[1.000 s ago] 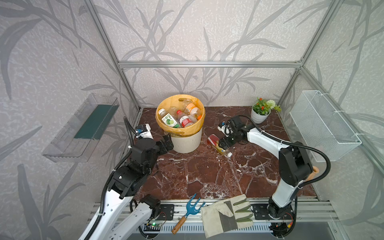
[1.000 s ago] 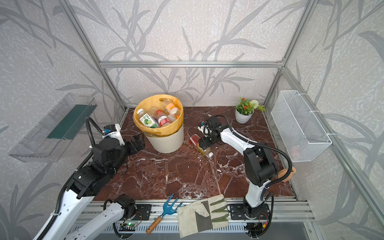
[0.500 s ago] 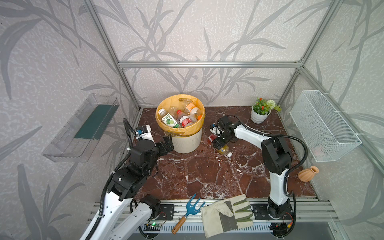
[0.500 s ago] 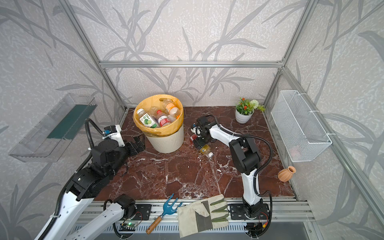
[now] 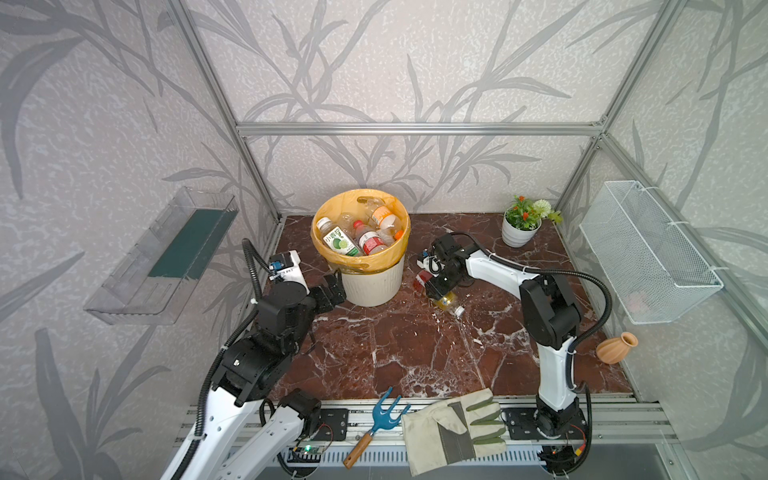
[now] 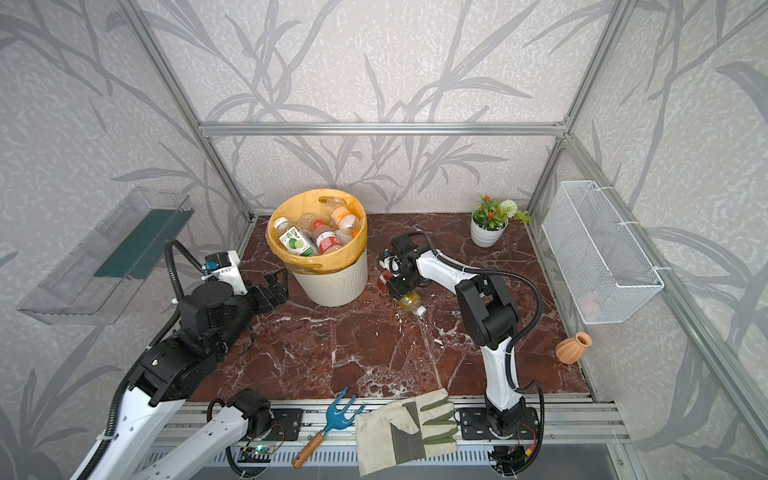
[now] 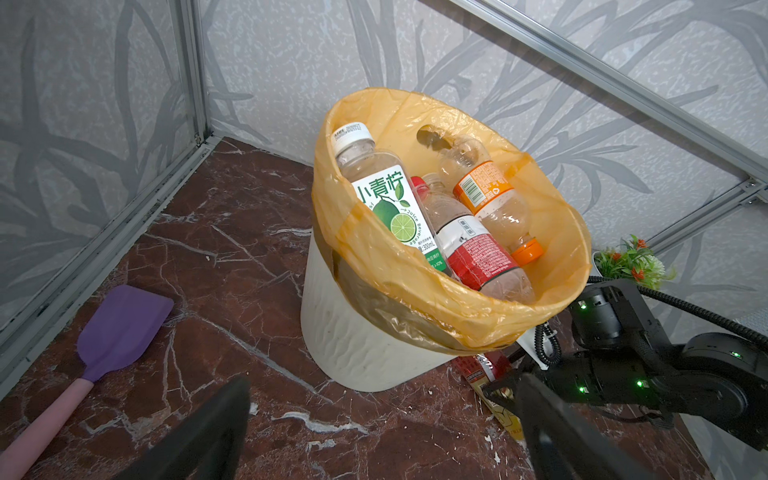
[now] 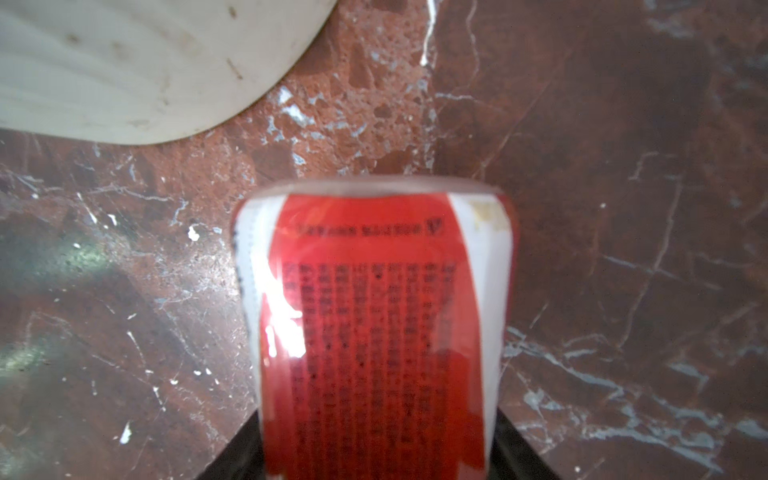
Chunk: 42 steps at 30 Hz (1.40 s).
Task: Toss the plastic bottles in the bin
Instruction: 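Lift the red-and-yellow bottle and carry it over the bin with the right gripper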
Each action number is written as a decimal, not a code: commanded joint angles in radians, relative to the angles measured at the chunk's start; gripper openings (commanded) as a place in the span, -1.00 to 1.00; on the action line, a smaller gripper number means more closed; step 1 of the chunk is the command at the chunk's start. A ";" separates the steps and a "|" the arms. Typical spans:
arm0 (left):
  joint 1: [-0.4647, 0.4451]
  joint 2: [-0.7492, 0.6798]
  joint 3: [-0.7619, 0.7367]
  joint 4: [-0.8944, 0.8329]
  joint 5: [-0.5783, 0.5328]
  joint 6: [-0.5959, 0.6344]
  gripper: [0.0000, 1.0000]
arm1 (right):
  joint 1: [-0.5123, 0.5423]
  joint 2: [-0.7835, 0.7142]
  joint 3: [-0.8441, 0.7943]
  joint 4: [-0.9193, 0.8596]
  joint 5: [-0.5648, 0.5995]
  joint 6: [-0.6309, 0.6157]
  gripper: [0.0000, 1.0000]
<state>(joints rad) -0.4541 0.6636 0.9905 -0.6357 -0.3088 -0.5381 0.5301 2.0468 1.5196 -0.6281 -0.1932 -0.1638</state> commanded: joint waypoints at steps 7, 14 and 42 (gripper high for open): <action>0.002 -0.011 0.016 -0.025 -0.051 0.032 0.99 | -0.142 -0.233 -0.156 0.151 -0.251 0.160 0.14; 0.004 -0.009 0.016 -0.021 -0.047 0.027 0.99 | -0.209 -0.432 -0.292 0.319 -0.353 0.289 0.14; 0.004 -0.035 0.013 -0.019 -0.066 0.026 0.99 | -0.164 -0.482 -0.019 0.980 -0.574 0.957 0.16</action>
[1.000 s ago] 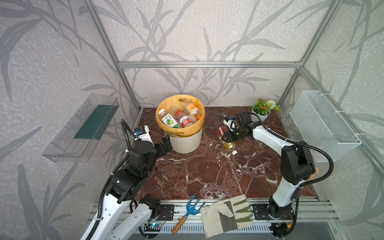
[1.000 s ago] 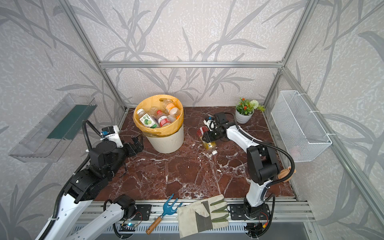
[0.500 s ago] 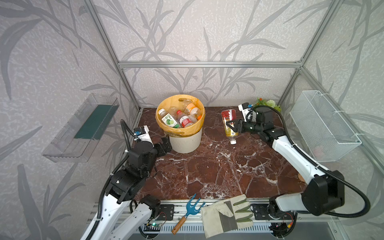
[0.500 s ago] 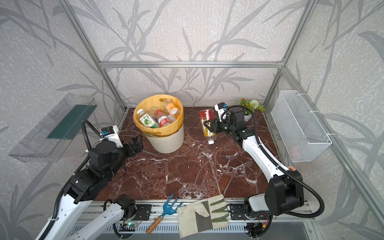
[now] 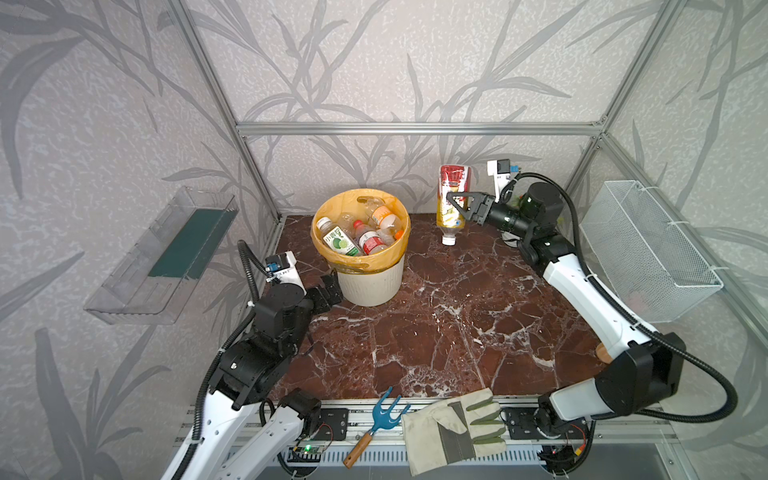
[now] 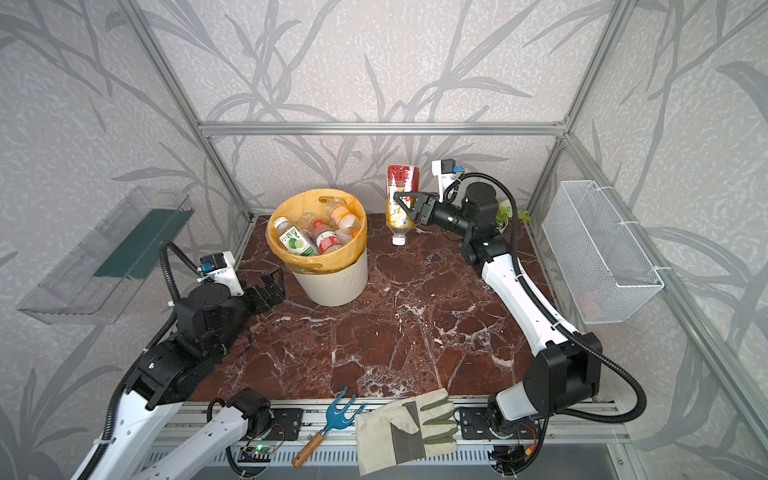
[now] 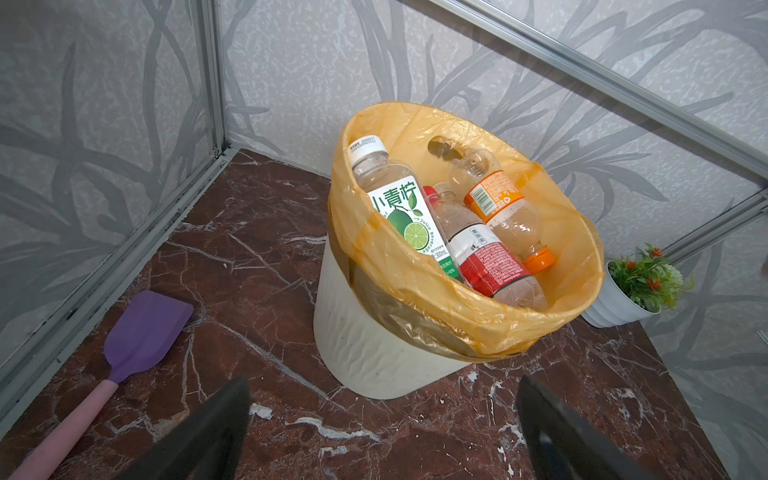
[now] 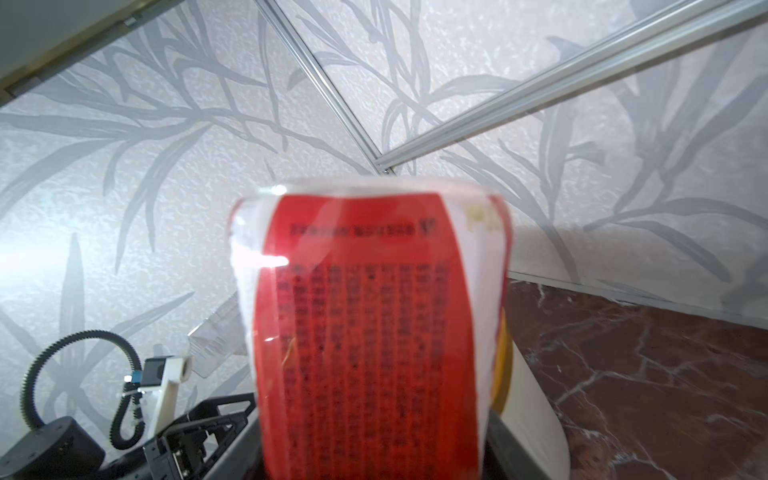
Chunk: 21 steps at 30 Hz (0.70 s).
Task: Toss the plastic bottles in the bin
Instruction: 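Lift the red-and-yellow bottle and carry it over the bin with the right gripper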
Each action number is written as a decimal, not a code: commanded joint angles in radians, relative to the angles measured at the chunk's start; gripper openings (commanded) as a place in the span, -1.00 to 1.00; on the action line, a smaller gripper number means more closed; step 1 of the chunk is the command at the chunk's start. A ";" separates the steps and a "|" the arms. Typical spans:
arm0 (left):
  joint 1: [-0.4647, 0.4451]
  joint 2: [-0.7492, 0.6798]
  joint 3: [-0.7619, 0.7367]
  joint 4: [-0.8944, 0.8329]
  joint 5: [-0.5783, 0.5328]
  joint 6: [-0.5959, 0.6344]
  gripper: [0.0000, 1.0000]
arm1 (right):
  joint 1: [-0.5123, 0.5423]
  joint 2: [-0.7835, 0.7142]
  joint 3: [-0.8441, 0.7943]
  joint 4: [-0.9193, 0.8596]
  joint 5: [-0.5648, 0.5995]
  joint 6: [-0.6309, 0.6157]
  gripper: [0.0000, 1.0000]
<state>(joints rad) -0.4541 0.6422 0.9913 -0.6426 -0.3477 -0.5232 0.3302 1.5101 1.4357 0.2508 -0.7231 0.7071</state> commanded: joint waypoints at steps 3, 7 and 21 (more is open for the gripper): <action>0.004 -0.015 0.009 -0.014 -0.029 0.012 0.99 | 0.100 0.163 0.205 0.096 -0.052 0.114 0.16; 0.003 0.000 0.010 -0.011 -0.023 0.019 0.99 | 0.213 0.378 0.539 -0.164 -0.091 0.008 0.24; 0.005 0.027 0.033 -0.053 -0.019 0.022 0.99 | 0.219 0.673 1.193 -0.789 0.031 -0.175 0.98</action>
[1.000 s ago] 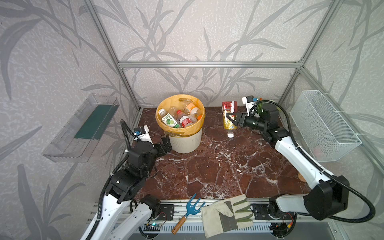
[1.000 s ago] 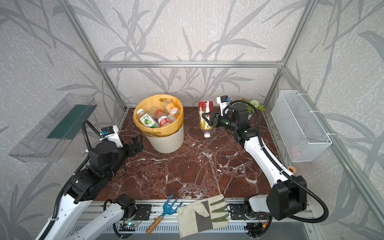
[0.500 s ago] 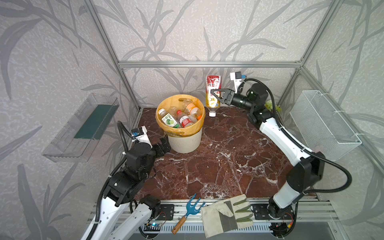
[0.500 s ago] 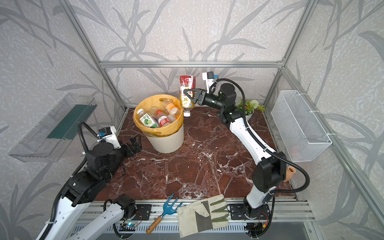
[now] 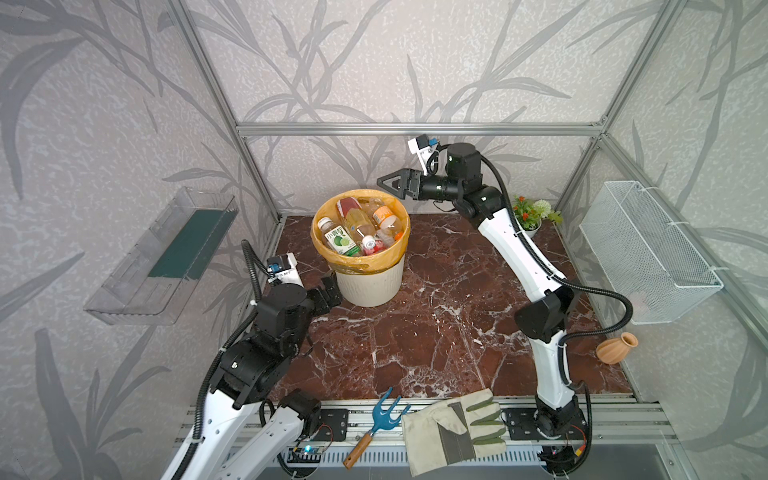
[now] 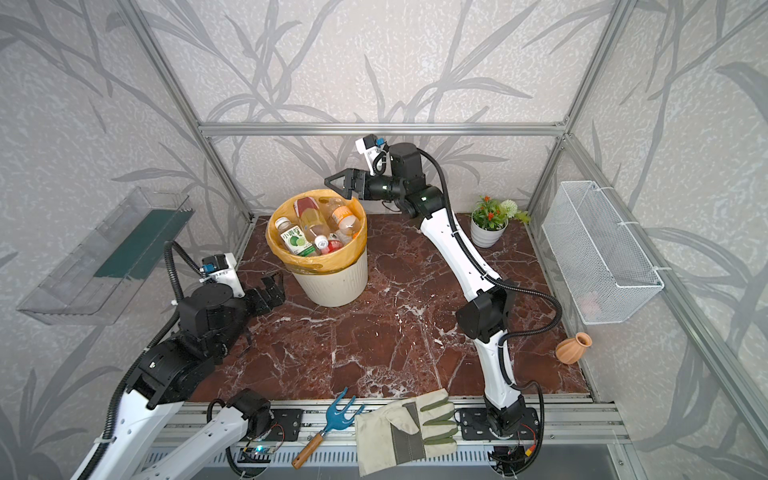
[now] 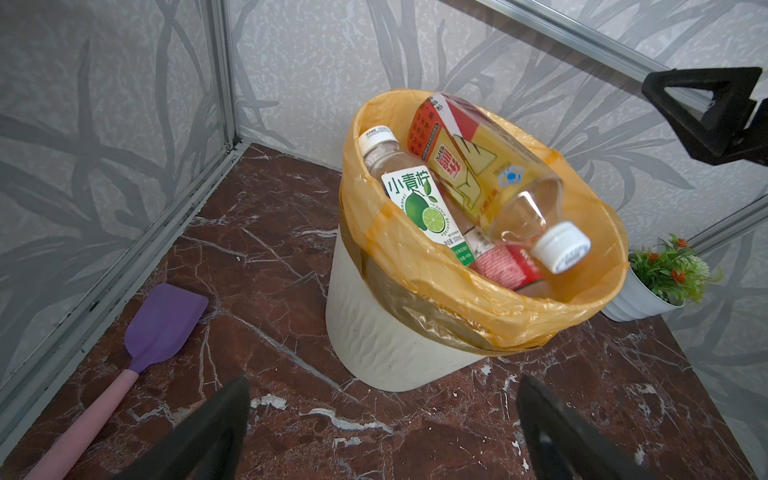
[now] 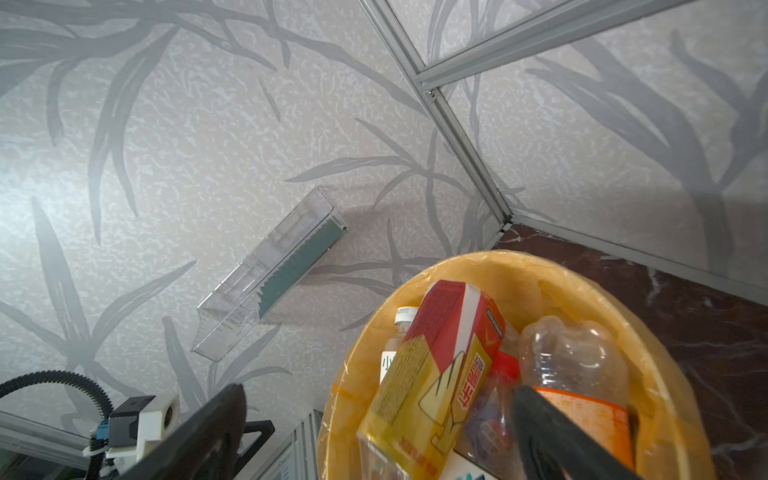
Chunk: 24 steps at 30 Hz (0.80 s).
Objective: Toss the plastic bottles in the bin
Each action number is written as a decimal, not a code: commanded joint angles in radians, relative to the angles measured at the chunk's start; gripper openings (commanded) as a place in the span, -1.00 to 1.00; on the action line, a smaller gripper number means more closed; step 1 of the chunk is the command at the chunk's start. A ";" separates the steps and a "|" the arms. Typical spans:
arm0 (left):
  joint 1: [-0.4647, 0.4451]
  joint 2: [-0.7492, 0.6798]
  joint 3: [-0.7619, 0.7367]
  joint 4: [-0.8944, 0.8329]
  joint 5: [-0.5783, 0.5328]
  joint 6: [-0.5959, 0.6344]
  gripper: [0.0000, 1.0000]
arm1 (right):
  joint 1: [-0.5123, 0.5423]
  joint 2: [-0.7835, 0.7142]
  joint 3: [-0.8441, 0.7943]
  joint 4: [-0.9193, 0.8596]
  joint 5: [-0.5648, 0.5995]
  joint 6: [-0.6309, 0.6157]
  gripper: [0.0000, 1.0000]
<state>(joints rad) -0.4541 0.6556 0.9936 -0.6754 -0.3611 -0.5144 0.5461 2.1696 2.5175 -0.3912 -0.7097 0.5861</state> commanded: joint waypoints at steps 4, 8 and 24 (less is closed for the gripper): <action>0.003 0.010 0.033 -0.031 -0.015 0.011 0.99 | 0.001 -0.022 0.115 -0.166 0.047 -0.094 0.98; 0.003 -0.015 0.022 -0.031 -0.036 0.012 0.99 | -0.004 -0.140 -0.030 -0.165 0.102 -0.171 0.99; 0.005 -0.001 -0.002 -0.024 -0.145 -0.027 0.99 | -0.182 -1.016 -1.352 0.417 0.468 -0.475 0.98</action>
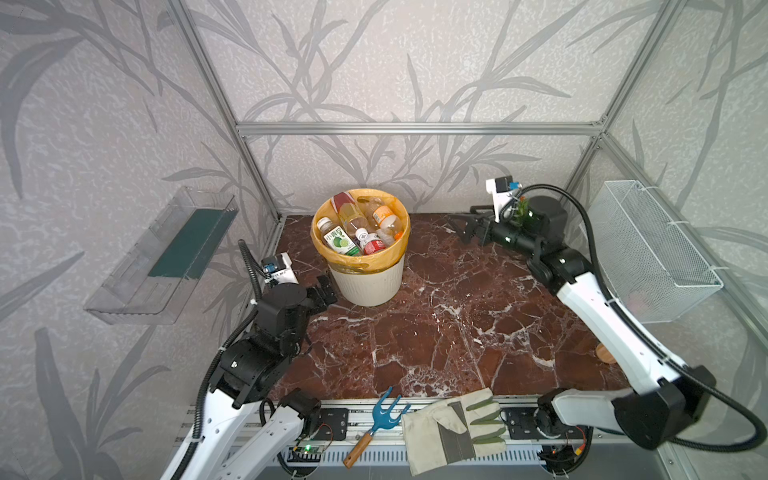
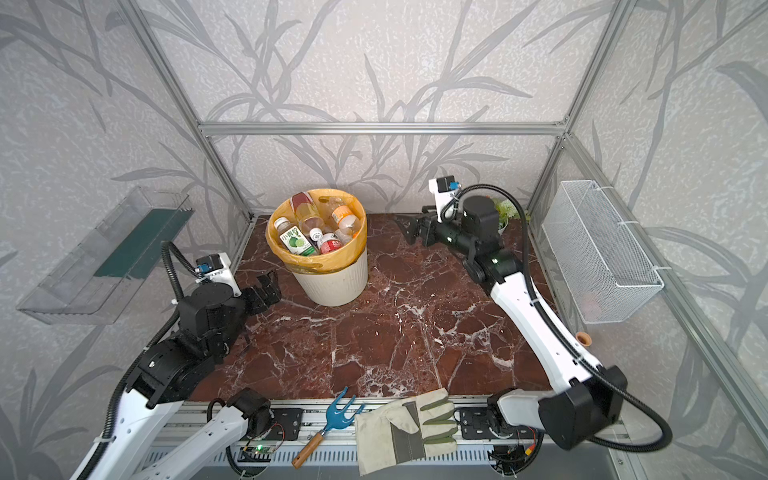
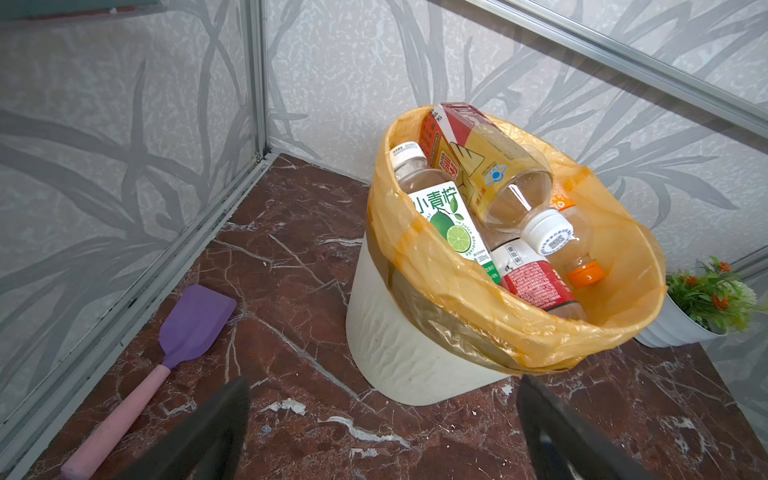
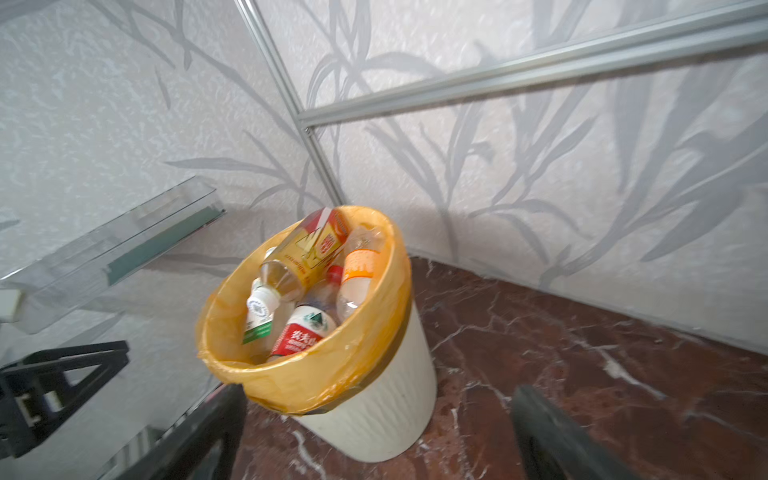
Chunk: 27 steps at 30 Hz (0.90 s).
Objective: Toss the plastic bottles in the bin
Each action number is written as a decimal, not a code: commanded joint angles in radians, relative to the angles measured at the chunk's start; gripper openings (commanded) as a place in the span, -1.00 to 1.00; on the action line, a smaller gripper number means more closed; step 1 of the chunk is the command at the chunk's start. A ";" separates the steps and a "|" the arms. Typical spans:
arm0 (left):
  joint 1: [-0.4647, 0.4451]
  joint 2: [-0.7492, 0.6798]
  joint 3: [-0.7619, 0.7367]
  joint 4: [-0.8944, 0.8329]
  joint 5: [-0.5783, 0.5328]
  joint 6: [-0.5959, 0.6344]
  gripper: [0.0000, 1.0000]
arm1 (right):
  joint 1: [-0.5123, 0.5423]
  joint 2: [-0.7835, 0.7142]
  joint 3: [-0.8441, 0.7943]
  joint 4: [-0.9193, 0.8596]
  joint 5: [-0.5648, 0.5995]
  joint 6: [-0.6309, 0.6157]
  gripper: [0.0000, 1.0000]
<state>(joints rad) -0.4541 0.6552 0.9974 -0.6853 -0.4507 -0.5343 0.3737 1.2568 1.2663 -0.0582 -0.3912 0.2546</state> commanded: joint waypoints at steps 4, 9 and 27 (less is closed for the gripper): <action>0.005 0.004 -0.021 -0.015 -0.100 0.006 0.99 | -0.025 -0.288 -0.342 0.101 0.432 -0.305 0.98; 0.006 0.012 -0.041 -0.013 -0.192 0.029 0.99 | -0.080 -0.456 -0.668 0.289 0.574 -0.371 0.98; 0.021 0.058 -0.155 0.108 -0.432 0.167 0.99 | -0.217 0.211 -0.954 1.048 0.519 -0.371 0.98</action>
<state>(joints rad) -0.4423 0.7101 0.8482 -0.6060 -0.8185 -0.3927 0.1596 1.3788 0.2741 0.7979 0.1352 -0.1066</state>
